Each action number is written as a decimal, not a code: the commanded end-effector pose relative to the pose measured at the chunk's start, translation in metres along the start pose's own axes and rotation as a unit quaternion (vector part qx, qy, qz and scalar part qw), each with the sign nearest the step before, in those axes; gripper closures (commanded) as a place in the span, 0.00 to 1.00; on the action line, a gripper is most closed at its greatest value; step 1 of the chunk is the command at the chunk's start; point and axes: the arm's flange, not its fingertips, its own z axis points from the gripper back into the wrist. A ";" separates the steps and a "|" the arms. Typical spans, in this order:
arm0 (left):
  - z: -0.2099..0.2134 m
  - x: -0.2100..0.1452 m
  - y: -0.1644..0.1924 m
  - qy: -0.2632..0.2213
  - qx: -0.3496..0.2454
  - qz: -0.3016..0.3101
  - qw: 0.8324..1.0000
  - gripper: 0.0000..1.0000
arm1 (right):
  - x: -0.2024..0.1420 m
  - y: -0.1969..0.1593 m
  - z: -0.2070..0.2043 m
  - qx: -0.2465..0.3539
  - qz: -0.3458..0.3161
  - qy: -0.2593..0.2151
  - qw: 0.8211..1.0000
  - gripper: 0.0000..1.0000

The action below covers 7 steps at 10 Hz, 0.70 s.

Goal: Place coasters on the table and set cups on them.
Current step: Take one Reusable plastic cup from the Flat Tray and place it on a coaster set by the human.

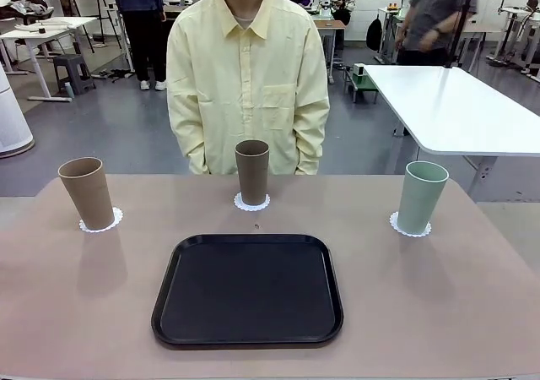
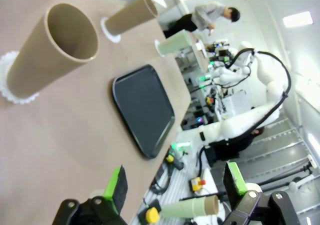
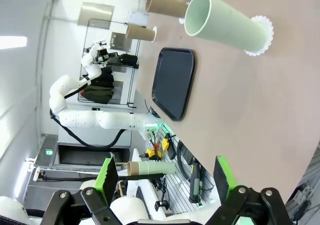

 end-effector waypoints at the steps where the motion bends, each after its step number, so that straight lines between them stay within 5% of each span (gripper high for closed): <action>1: 0.001 -0.001 -0.002 0.000 -0.002 -0.004 1.000 0.00 | -0.003 0.003 0.004 -0.007 -0.009 0.002 1.000 0.00; 7: 0.001 -0.001 -0.002 0.000 -0.002 -0.004 1.000 0.00 | -0.003 0.003 0.004 -0.007 -0.009 0.002 1.000 0.00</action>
